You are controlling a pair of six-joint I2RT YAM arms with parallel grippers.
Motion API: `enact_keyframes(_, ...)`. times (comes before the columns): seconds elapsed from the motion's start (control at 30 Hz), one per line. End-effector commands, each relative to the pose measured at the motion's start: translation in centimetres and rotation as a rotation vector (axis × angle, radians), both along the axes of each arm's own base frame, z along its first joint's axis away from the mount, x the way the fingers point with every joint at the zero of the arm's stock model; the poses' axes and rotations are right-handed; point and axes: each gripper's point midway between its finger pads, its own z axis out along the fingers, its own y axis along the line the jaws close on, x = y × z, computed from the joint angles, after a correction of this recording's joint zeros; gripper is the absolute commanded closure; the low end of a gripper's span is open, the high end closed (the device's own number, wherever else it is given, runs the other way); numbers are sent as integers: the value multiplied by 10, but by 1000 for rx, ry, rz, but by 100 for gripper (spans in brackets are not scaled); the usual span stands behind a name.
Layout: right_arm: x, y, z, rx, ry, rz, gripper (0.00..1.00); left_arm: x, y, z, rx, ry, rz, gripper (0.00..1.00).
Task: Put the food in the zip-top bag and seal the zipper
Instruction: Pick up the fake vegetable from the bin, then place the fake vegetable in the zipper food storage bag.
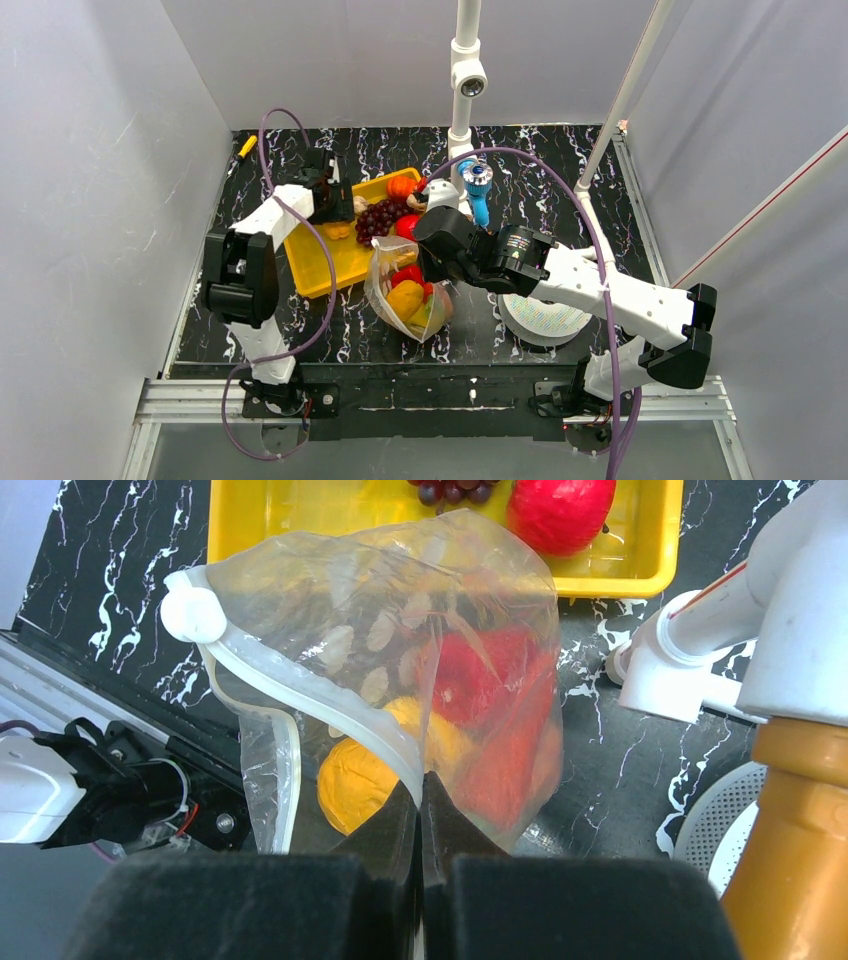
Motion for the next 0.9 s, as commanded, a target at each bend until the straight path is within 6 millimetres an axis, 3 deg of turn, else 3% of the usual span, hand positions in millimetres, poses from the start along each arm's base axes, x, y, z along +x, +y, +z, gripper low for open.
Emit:
enact_keyframes(0.0,-1,1,21,65,-24,-8,99,-15,6,57,16,-129,5,71)
enact_keyframes(0.2,0,3,21,64,-33,-3,99,-50,9,101,-28,-228,13,70)
enact_keyframes(0.33,1,5,19,71,-39,4,99,-91,-1,129,-141,-243,14,68)
enact_keyframes(0.6,0,14,12,78,-34,30,99,-200,-53,141,-588,-260,-66,67)
enact_keyframes(0.87,1,12,8,79,-43,27,99,-257,-66,184,-728,-282,-155,67)
